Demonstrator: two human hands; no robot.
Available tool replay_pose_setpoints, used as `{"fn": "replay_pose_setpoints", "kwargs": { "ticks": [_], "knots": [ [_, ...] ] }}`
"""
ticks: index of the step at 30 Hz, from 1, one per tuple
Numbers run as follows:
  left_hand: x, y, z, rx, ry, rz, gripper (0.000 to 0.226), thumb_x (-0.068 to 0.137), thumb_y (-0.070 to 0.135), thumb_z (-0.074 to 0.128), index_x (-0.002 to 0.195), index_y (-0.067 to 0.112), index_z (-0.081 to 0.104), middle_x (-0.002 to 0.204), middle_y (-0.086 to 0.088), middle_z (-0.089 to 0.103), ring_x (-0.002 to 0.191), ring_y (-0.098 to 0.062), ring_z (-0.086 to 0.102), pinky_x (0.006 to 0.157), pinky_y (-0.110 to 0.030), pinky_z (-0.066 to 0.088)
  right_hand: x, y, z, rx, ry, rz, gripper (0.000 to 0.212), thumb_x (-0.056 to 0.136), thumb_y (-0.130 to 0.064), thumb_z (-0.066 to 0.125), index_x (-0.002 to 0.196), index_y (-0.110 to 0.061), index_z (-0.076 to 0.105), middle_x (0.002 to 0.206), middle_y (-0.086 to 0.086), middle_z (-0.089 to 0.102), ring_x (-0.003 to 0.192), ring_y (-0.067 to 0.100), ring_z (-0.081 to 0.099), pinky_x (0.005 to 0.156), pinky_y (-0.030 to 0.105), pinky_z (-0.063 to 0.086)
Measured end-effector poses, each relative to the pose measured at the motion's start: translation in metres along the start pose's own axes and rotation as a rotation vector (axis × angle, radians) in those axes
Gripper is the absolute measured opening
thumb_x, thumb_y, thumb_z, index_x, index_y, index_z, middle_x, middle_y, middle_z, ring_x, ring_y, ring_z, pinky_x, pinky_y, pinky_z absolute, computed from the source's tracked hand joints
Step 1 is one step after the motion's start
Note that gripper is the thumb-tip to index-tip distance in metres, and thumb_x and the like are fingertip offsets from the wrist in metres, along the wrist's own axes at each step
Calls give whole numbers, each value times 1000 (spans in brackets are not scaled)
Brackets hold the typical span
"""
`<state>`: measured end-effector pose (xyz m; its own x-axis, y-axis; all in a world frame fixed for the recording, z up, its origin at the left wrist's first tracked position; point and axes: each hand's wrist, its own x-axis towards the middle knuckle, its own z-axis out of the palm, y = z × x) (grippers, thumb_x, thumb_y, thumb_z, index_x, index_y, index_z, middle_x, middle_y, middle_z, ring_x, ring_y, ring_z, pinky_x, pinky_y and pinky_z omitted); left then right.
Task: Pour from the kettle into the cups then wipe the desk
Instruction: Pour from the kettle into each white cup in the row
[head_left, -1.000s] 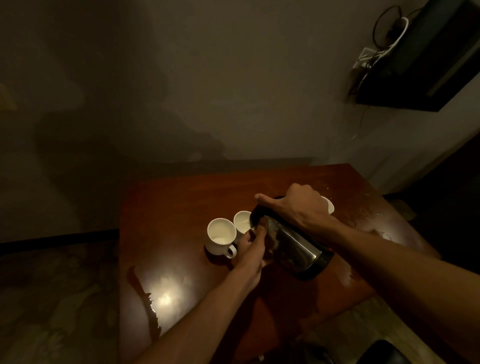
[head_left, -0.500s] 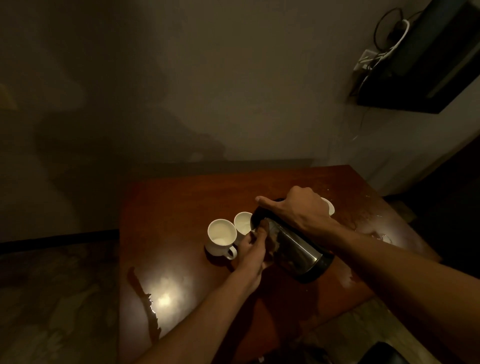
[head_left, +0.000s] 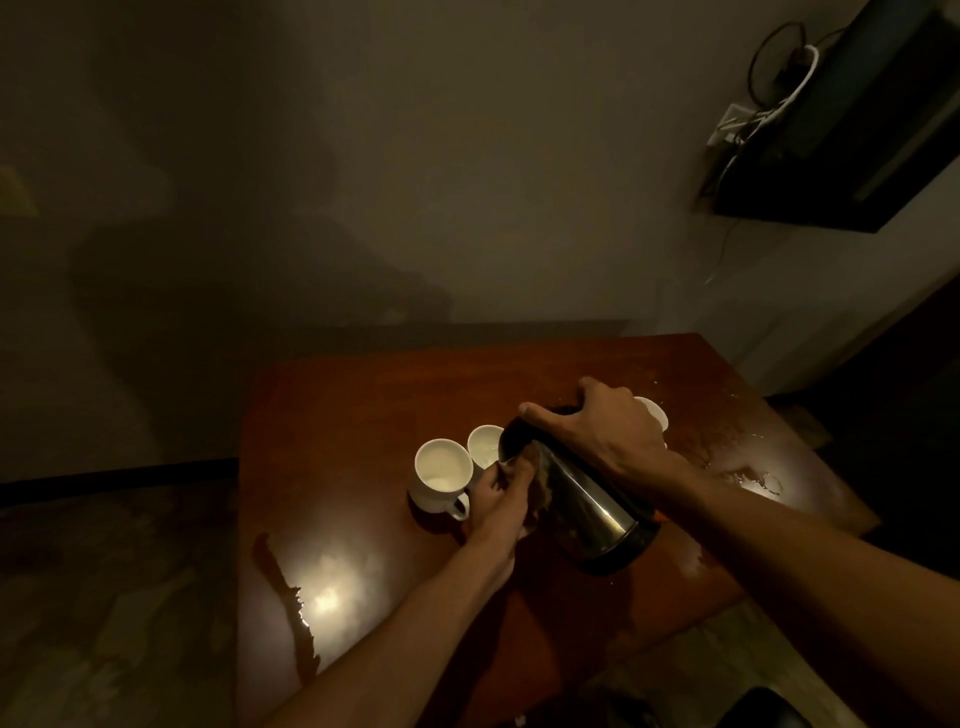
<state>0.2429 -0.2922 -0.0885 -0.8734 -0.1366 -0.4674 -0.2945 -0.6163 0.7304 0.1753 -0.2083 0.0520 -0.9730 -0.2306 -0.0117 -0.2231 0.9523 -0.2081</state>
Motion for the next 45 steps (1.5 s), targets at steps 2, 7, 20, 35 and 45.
{"fn": "replay_pose_setpoints", "kwargs": {
  "ticks": [2, 7, 20, 35, 45],
  "knots": [
    [-1, 1, 0, 33, 6, -3, 62, 76, 60, 70, 127, 28, 62, 122, 3, 67, 114, -22, 62, 94, -53, 56, -2, 1, -1, 26, 1, -35, 73, 72, -86, 53, 106, -22, 50, 97, -2, 65, 81, 20, 66, 68, 35, 56],
    [-1, 4, 0, 76, 6, 0, 41, 84, 55, 69, 118, 32, 62, 116, 7, 65, 110, -18, 61, 95, -51, 56, -8, 6, -1, 75, 23, -99, 75, 73, -79, 60, 120, -23, 45, 112, 3, 68, 85, 20, 67, 73, 37, 60],
    [1, 6, -2, 88, 11, -30, 37, 92, 49, 66, 123, 29, 60, 122, 4, 65, 111, -20, 61, 94, -51, 56, -5, 3, 2, 74, 34, -146, 68, 76, -76, 61, 117, -24, 46, 113, 3, 69, 81, 15, 62, 68, 31, 56],
    [5, 1, -7, 41, -48, -57, 77, 67, 70, 71, 132, 32, 54, 131, 2, 62, 120, -25, 60, 95, -55, 55, 2, -2, 5, 56, -14, -167, 60, 78, -71, 63, 111, -25, 44, 115, 5, 68, 81, 14, 57, 65, 29, 48],
    [8, 3, -7, 21, -64, -72, 74, 71, 65, 72, 133, 30, 54, 130, 1, 63, 119, -23, 60, 95, -53, 56, 7, 0, 6, 30, -4, -160, 66, 77, -73, 62, 116, -23, 46, 114, 4, 69, 80, 14, 58, 60, 27, 47]
  ]
}}
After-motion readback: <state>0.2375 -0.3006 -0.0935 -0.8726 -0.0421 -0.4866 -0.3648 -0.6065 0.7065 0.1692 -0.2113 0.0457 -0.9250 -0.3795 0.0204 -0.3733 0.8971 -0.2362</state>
